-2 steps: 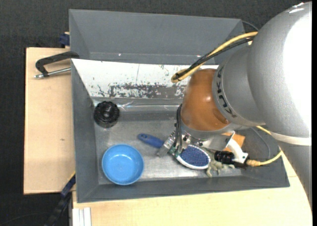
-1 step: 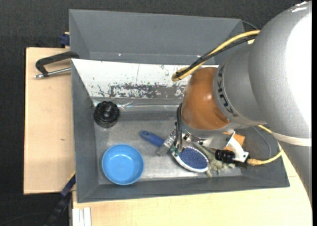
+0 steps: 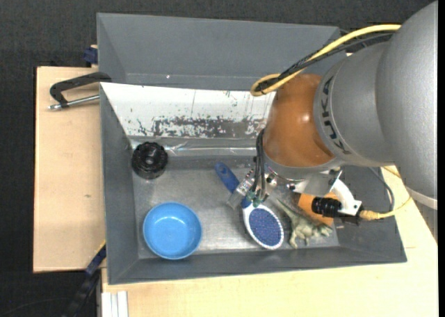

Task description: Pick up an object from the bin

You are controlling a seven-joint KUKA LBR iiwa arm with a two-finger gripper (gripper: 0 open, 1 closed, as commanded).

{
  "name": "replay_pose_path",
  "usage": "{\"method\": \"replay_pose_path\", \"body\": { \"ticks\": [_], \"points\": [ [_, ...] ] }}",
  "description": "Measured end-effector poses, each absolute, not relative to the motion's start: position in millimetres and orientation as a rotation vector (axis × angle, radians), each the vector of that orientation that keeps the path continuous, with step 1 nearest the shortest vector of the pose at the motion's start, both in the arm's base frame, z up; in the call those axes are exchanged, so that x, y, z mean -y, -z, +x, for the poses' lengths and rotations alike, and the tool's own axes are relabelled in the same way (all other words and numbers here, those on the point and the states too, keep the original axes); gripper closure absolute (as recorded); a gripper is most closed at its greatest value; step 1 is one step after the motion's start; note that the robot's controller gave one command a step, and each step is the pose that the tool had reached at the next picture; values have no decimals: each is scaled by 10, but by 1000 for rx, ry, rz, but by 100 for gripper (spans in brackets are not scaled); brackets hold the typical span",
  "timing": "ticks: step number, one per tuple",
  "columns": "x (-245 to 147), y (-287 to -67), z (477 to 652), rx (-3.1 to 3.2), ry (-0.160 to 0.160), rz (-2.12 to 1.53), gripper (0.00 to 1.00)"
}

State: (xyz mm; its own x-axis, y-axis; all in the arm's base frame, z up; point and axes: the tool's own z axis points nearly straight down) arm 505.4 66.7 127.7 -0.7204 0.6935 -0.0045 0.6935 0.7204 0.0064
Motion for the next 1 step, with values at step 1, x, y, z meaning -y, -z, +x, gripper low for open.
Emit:
{"method": "replay_pose_path", "body": {
  "ticks": [1],
  "points": [
    [-675, -2001, 5072, -2907, -9, 1167, 100]
  ]
}}
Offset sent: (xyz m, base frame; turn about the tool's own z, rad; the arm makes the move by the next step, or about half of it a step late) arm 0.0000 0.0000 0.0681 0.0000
